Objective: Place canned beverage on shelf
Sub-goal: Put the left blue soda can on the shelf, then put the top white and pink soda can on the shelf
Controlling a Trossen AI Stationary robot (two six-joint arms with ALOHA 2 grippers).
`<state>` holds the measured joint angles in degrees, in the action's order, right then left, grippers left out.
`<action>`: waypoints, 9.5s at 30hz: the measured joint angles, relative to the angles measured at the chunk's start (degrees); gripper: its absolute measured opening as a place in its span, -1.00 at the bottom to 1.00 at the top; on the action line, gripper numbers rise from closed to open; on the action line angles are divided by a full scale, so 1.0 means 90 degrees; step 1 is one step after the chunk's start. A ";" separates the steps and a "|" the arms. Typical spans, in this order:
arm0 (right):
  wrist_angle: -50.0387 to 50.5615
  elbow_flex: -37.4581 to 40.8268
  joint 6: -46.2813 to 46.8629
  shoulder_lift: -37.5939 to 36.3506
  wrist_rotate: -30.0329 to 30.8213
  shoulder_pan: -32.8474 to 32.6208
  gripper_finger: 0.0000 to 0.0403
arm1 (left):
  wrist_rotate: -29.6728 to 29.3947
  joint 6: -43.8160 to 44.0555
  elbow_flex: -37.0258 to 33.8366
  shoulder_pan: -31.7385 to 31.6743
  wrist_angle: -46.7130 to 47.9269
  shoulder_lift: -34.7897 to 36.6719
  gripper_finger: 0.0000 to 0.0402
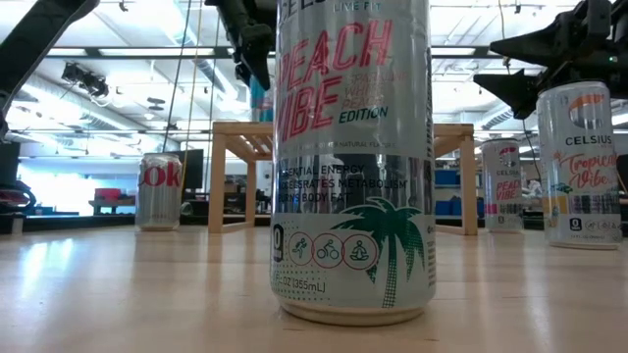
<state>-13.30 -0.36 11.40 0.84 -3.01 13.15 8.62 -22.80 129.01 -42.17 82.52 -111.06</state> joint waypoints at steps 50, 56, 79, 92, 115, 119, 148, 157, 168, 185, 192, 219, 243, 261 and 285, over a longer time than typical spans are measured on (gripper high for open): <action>-0.0883 -0.0002 -0.0353 0.0000 0.0394 0.0007 0.65 | -0.0162 -0.0455 0.0002 0.0093 -0.0954 0.0724 0.44; -0.1073 -0.0249 -0.0769 0.0000 0.0884 0.0010 0.65 | -0.0162 -0.0337 0.0007 0.0422 -0.1276 0.1018 0.44; 0.5280 -0.4472 -0.1272 0.1419 0.1710 0.0012 0.65 | -0.0154 0.0198 0.0006 0.2614 -0.0549 0.1399 0.44; 0.7458 -0.5826 -0.1497 0.3211 0.1791 0.0030 0.65 | -0.0160 0.0801 0.0006 0.2972 -0.0513 0.1396 0.44; 0.8063 -0.5685 -0.2110 0.4011 -0.0014 0.2428 0.65 | -0.0162 0.0409 0.0005 0.3055 -0.0515 0.1394 0.44; 0.8147 -0.5685 -0.2902 0.4410 -0.0594 0.2754 0.65 | -0.0161 0.0412 0.0005 0.3055 -0.0505 0.1394 0.44; 0.7644 -0.5678 -0.3213 0.5752 -0.0625 0.4493 0.65 | -0.0161 0.0330 0.0005 0.3055 -0.0498 0.1389 0.44; 0.7758 -0.5682 -0.3175 0.6057 -0.0487 0.4604 0.65 | -0.0161 0.0344 0.0005 0.3055 -0.0498 0.1389 0.44; 0.7596 -0.5602 -0.3169 0.6061 -0.0571 0.4608 0.65 | -0.0160 0.0433 0.0005 0.3055 -0.0500 0.1389 0.44; 0.8003 -0.5595 -0.2839 0.5739 -0.0630 0.4605 0.65 | -0.0162 0.0463 0.0002 0.3055 -0.0522 0.1389 0.44; 0.7902 -0.5595 -0.2788 0.5739 -0.0687 0.4605 0.65 | -0.0160 0.0465 0.0002 0.3055 -0.0527 0.1389 0.44; 0.7439 -0.5126 -0.2557 0.5965 -0.0199 0.4578 0.64 | -0.0161 0.0460 0.0002 0.3057 -0.0530 0.1389 0.44; 0.8213 -0.5692 -0.2188 0.5952 -0.0505 0.4578 0.26 | -0.0160 0.0463 0.0004 0.2735 -0.0483 0.1389 0.44; 0.9415 -0.8143 -0.2050 0.6106 0.0068 0.4578 0.26 | -0.0157 0.0460 0.0002 0.2341 -0.0469 0.1389 0.44; 0.9632 -1.0874 -0.1948 0.8143 0.0214 0.3837 0.26 | -0.0157 0.0623 0.0002 0.2341 -0.0323 0.1389 0.44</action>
<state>73.38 -98.23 -6.13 74.12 -1.08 47.68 7.20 -17.19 129.03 -21.10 79.61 -98.56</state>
